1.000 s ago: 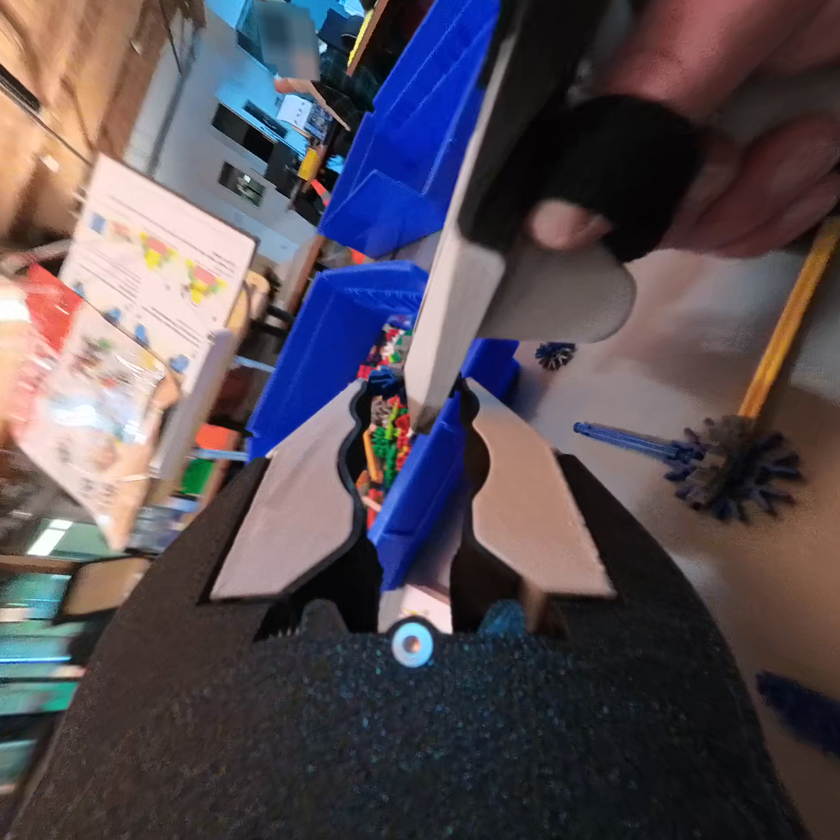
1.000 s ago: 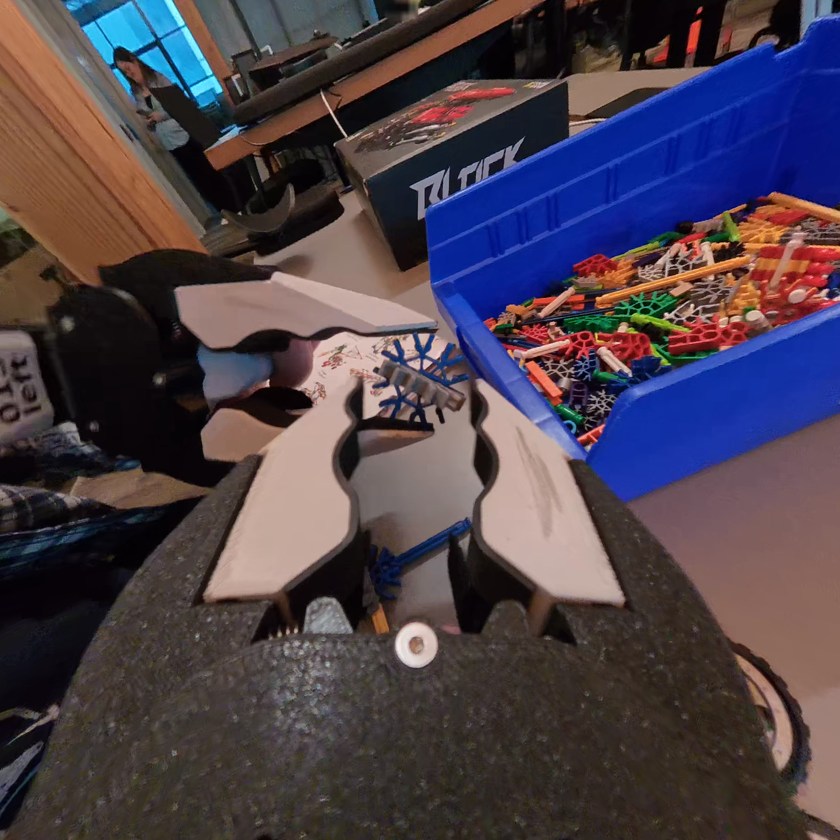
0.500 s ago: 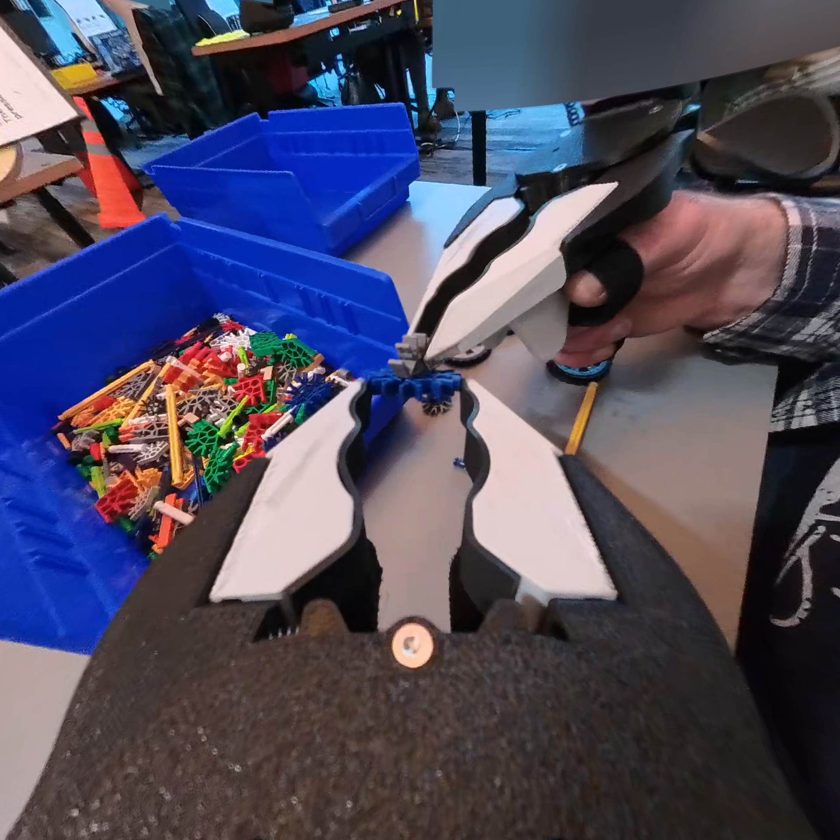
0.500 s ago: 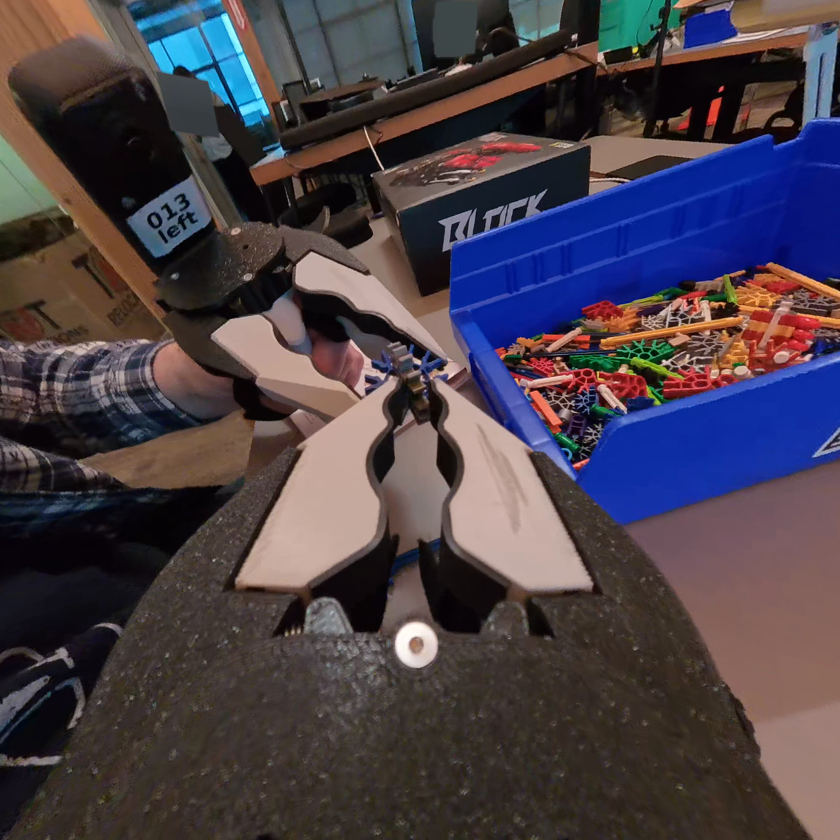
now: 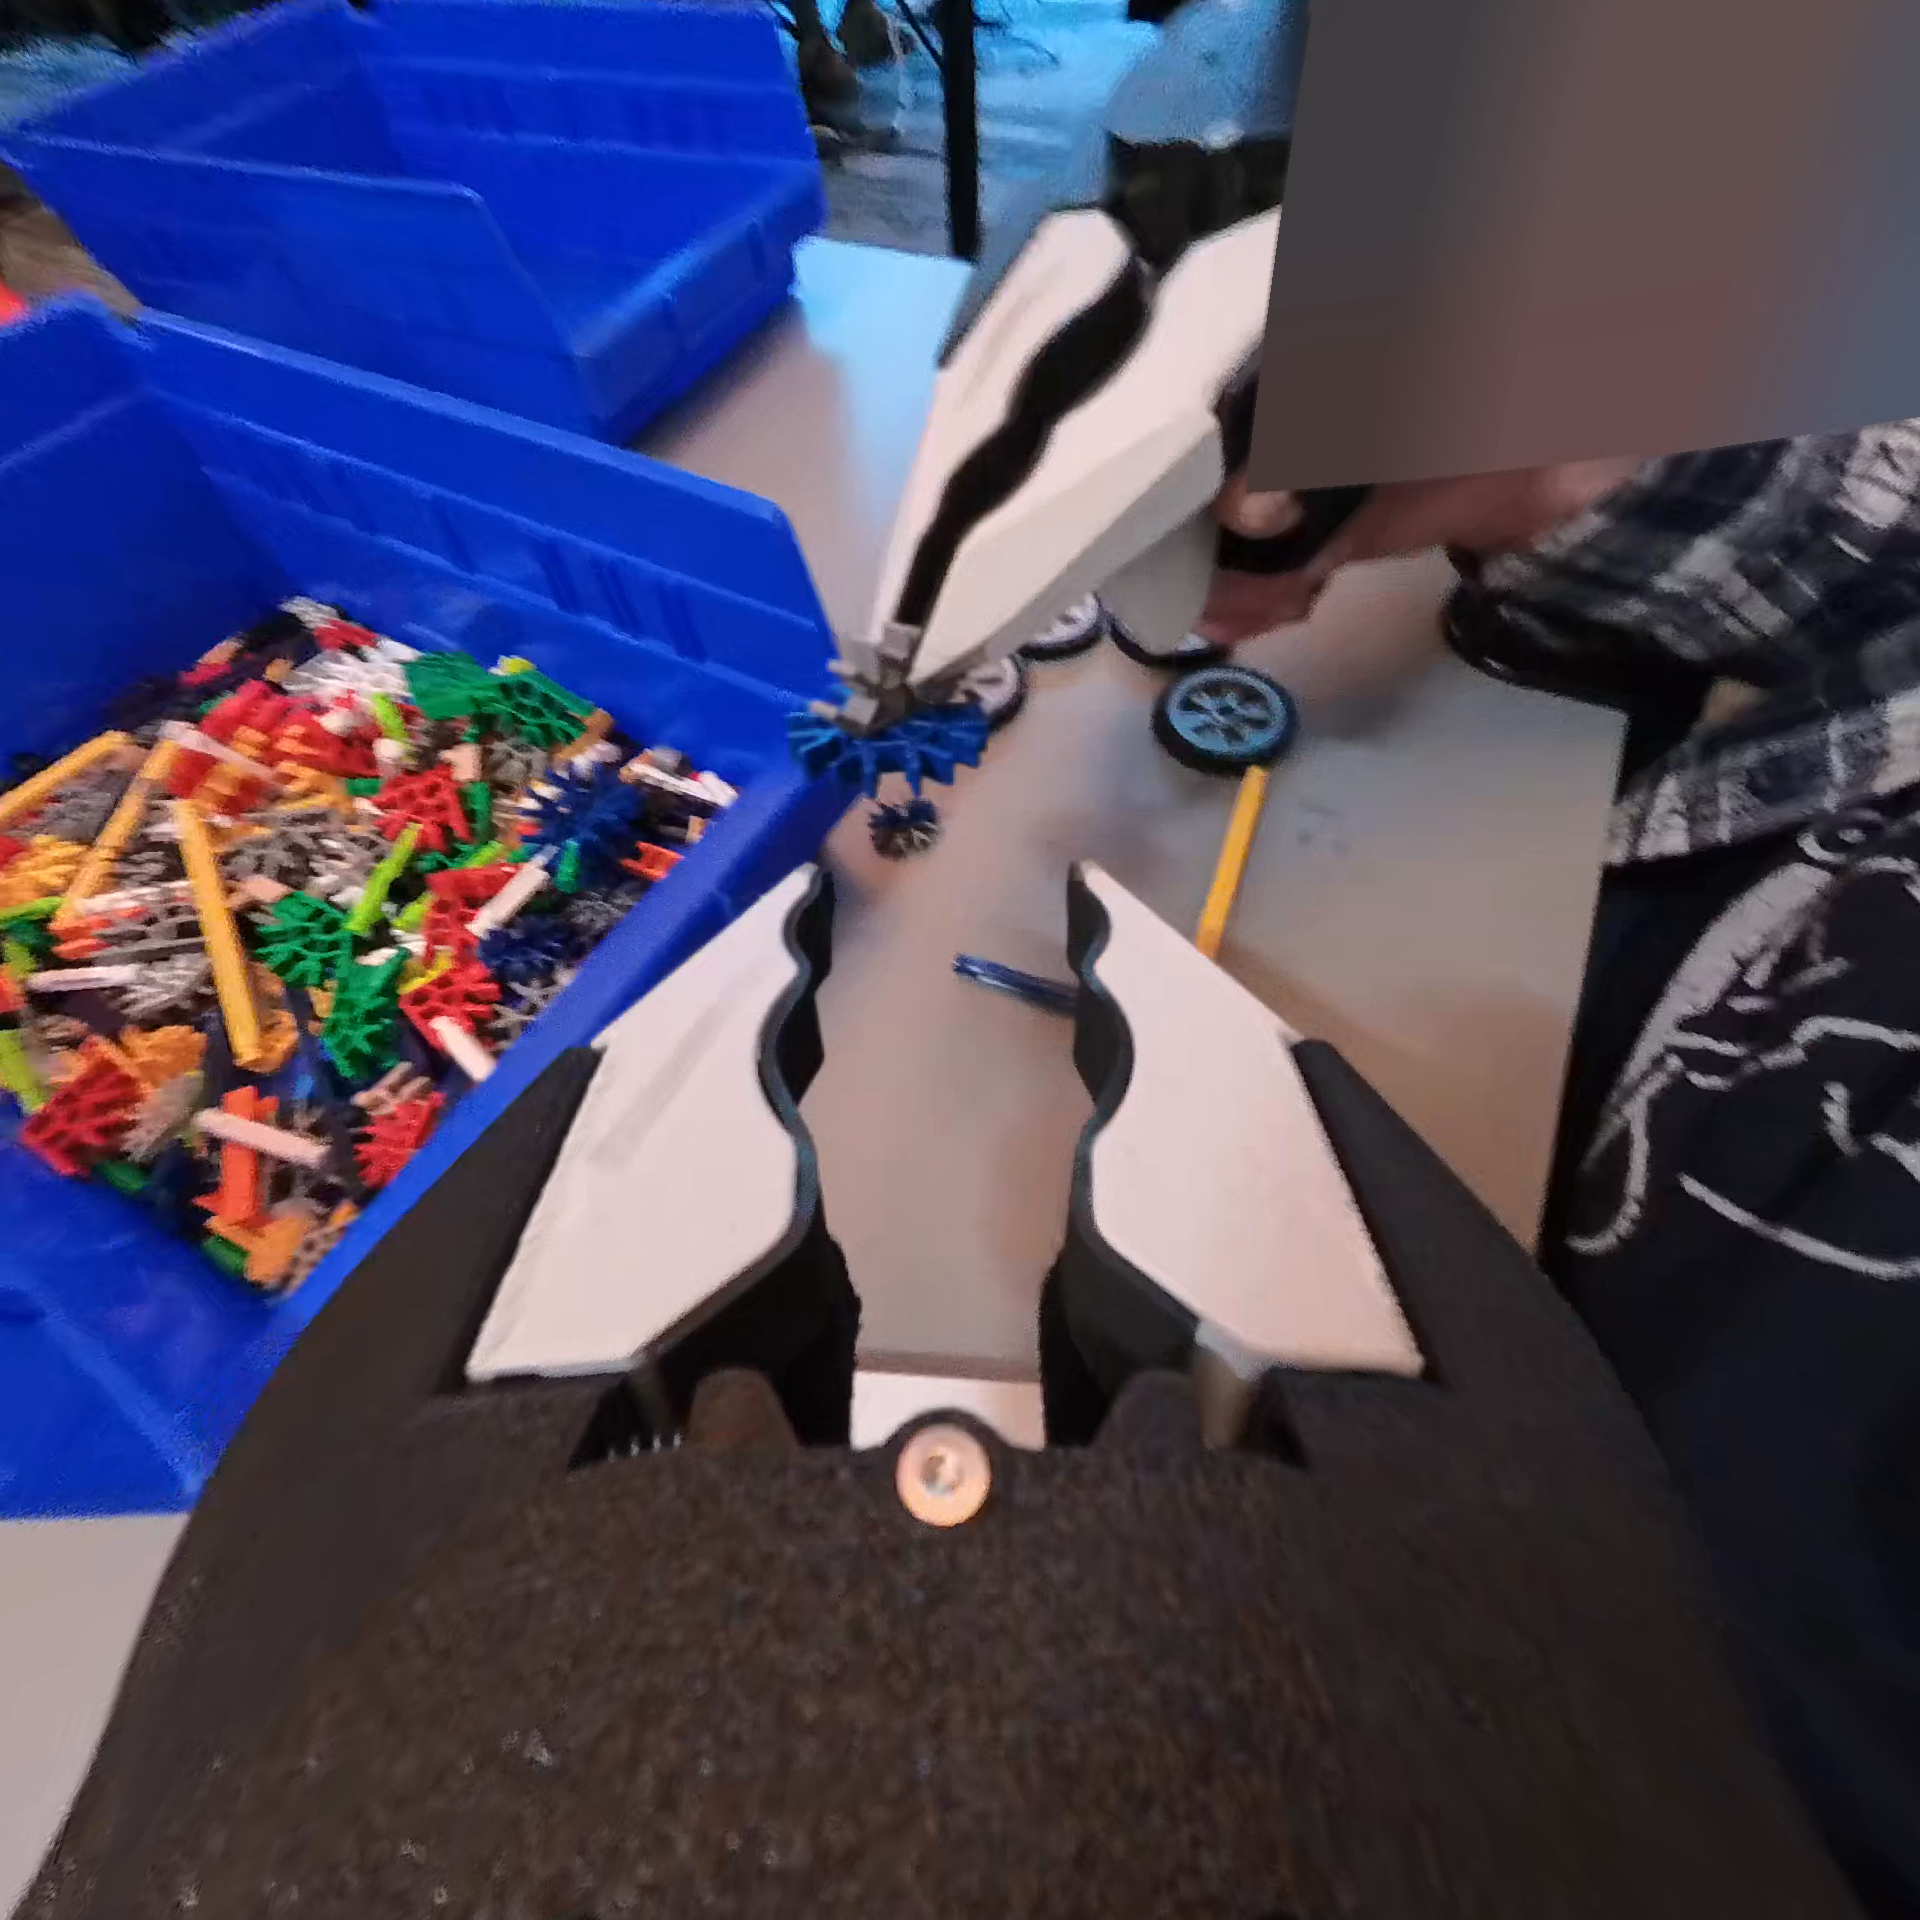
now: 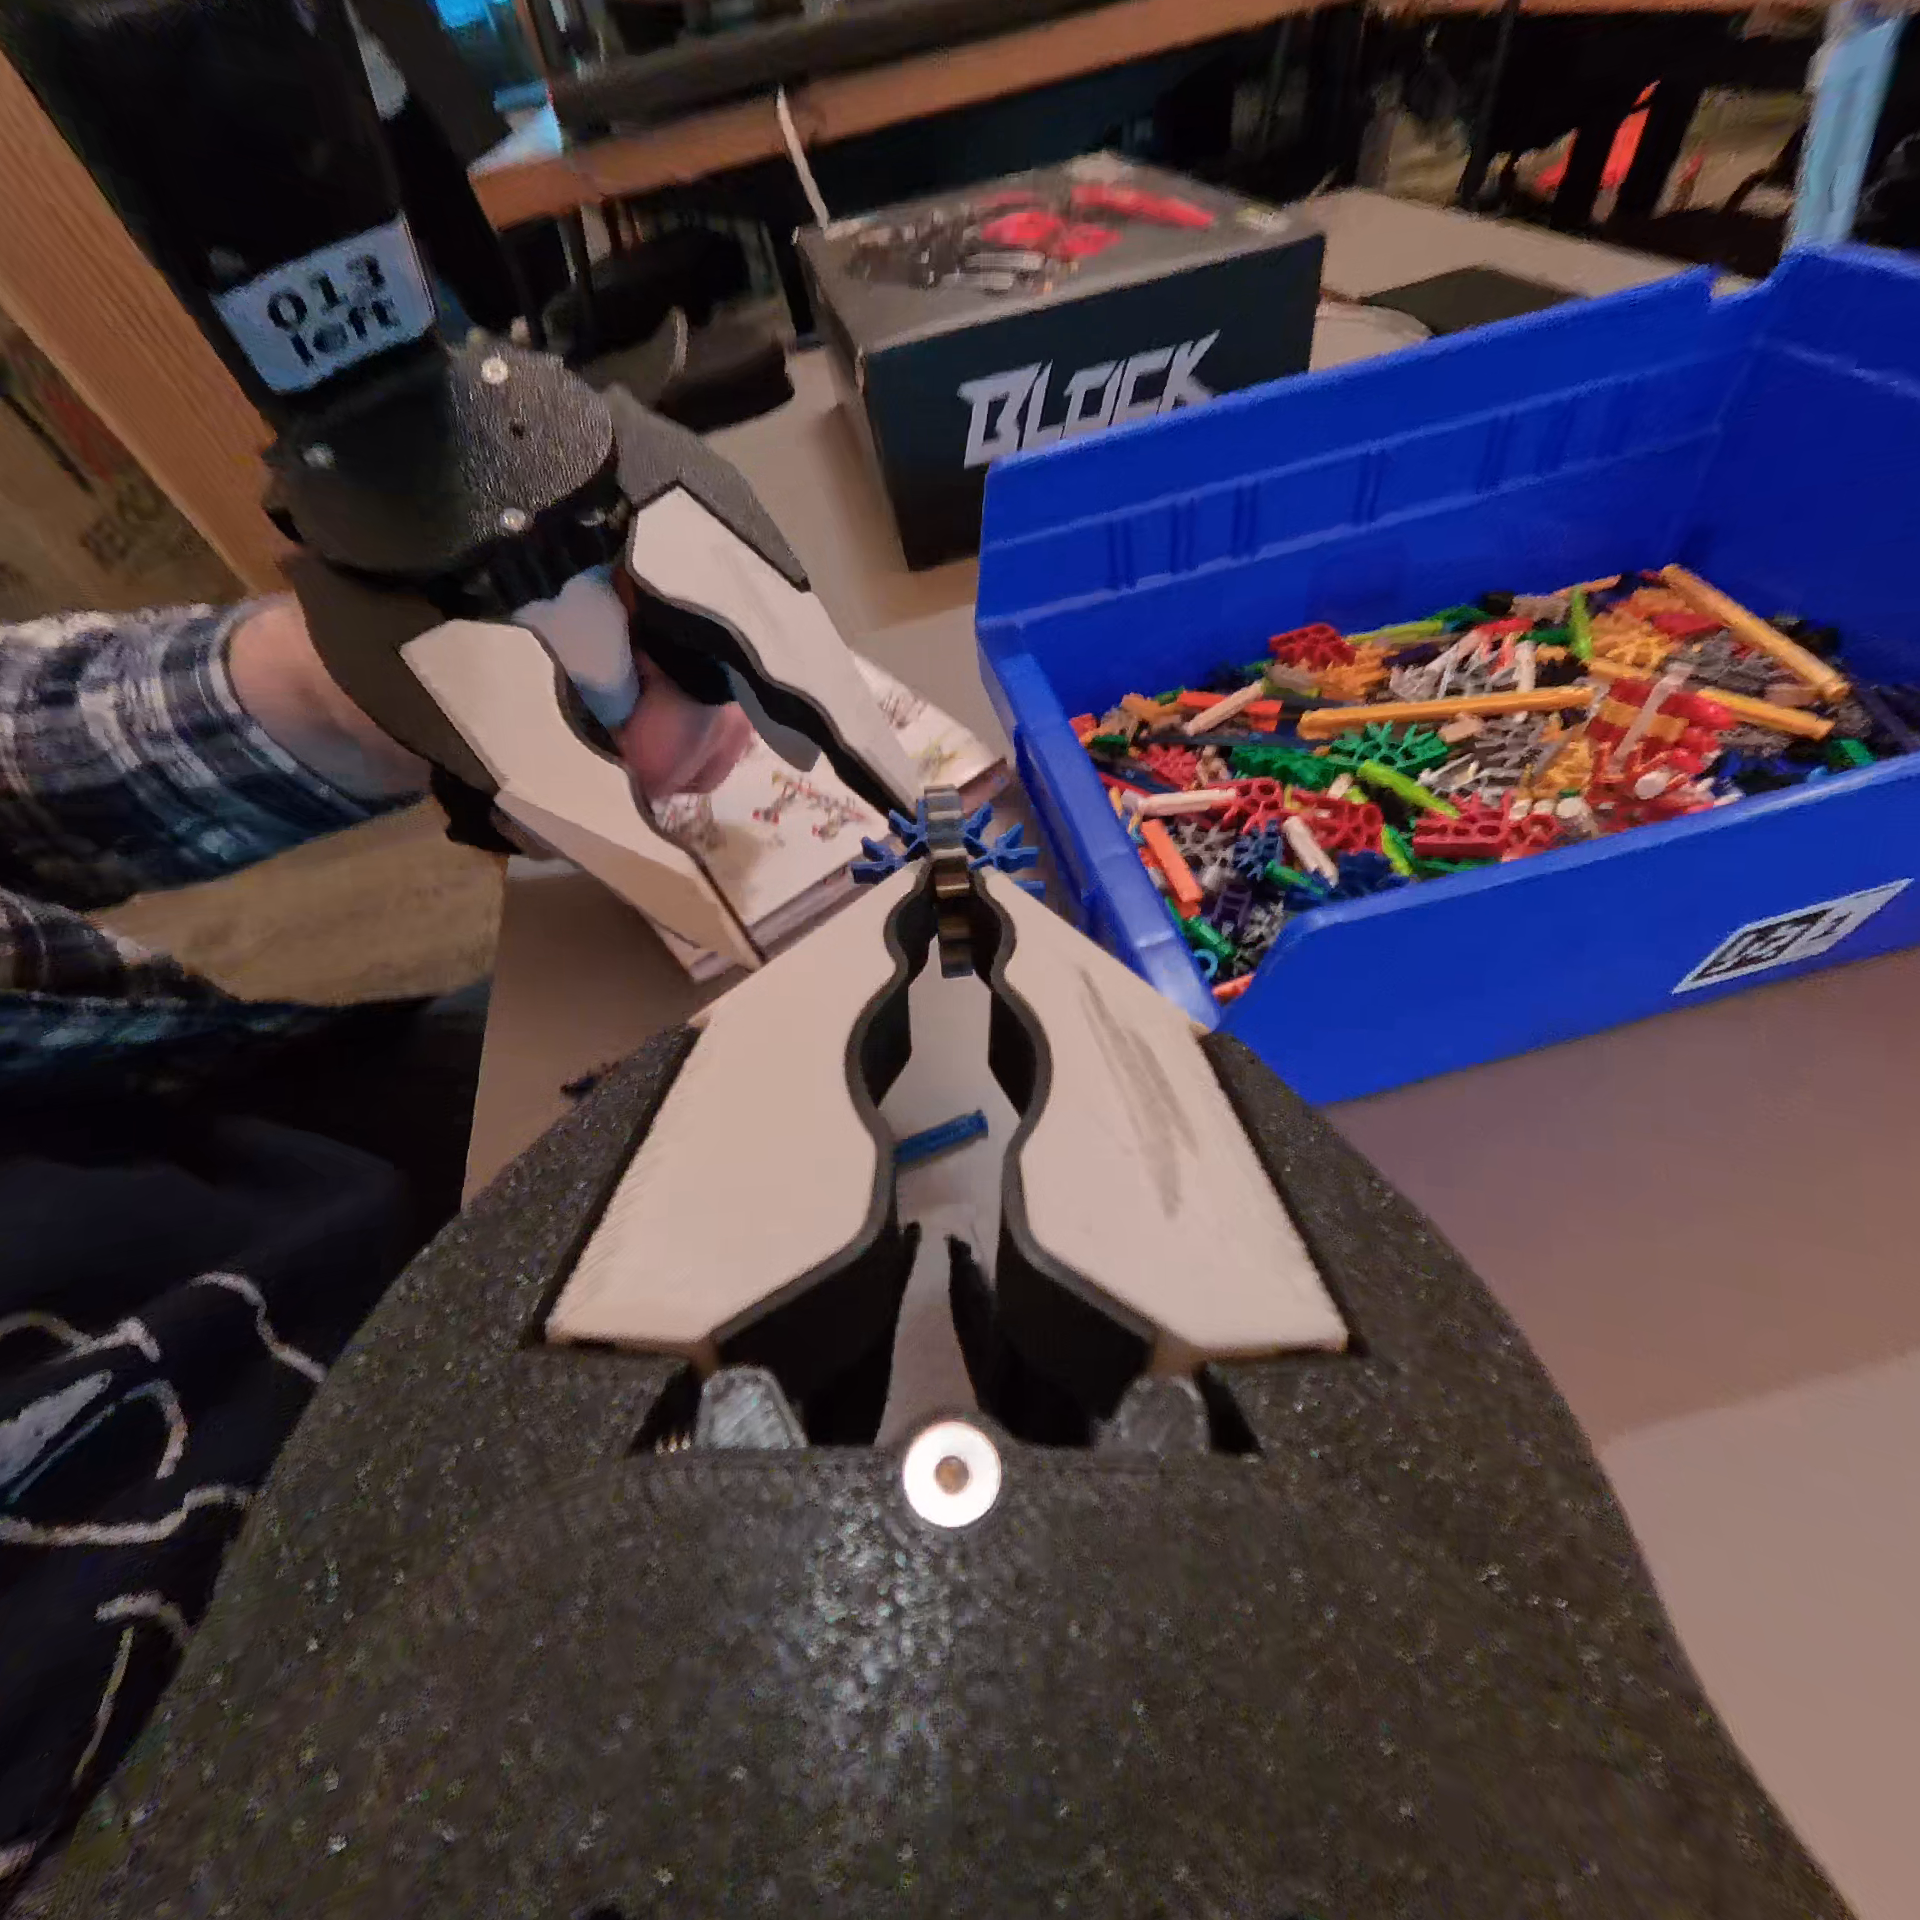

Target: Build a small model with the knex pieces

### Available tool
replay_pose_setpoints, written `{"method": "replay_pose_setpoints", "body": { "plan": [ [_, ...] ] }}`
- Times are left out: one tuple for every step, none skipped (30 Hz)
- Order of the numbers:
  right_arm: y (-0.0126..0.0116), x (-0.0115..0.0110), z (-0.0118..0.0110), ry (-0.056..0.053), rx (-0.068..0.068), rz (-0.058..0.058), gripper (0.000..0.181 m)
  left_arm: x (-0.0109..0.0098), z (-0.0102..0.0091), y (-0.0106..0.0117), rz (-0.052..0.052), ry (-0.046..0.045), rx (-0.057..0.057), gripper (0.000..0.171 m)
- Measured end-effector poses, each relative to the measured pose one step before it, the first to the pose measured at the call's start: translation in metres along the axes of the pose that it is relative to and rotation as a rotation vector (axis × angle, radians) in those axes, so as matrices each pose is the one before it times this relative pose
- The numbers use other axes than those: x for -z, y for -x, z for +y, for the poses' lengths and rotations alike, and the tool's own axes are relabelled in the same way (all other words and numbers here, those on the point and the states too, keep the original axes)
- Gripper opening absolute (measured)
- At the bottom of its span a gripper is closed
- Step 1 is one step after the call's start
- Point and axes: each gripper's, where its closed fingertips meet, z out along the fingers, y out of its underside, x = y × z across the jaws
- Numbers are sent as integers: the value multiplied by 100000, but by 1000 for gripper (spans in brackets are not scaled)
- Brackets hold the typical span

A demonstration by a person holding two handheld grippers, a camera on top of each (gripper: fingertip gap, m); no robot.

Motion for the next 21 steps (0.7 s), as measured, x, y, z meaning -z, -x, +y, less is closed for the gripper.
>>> {"method": "replay_pose_setpoints", "body": {
  "plan": [
    [112,-93,518,3481,485,-754,5,-97,474,-708,2824,2417,-1166,43],
    [24,-133,546,3292,558,-183,5,-176,575,-637,2135,3140,-1136,42],
    [109,-164,573,3182,-220,-968,5,-238,600,-666,2176,3194,-1399,42],
    [179,-219,588,3125,-710,-1604,5,-274,575,-747,2642,3068,-1467,41],
    [-42,-231,520,2495,-385,-107,5,-323,589,-626,1947,3301,-1181,41],
    [-113,-239,550,2606,-306,249,5,-343,529,-442,790,3068,-1297,41],
    [-27,-248,584,2816,-530,-504,5,-333,521,-349,581,3190,-932,41],
    [-71,-204,418,1732,-728,-301,5,-298,461,-365,1155,2845,-621,40],
    [-102,-157,243,799,-1190,-236,5,-233,254,-273,809,1527,-568,40],
    [-52,-135,246,896,-1299,-606,5,-184,41,-77,-250,80,-701,40],
    [-74,-104,234,920,-726,-277,5,-210,34,-114,141,95,-363,39],
    [-131,-88,160,523,-325,347,5,-248,102,-188,967,685,97,37],
    [-33,-63,130,571,-266,-86,5,-217,56,-13,-246,448,-332,36],
    [47,-52,150,721,-69,-466,5,-188,18,66,-823,373,-713,33],
    [-17,-41,108,481,204,108,5,-169,-6,-168,616,451,-1022,31],
    [-84,-25,77,378,184,427,5,-175,-4,-156,462,591,-872,30],
    [-56,3,112,549,180,232,5,-203,25,3,-588,829,-818,28],
    [-101,20,92,496,291,459,5,-251,85,-40,-401,1094,-1061,28],
    [-145,41,80,499,353,704,5,-263,45,-194,430,851,-1163,26],
    [-97,14,157,1024,647,516,5,-203,-94,-158,349,-41,-762,24],
    [-79,-21,263,1616,1149,621,5,-123,-159,-108,300,-272,-245,23]
  ]
}}
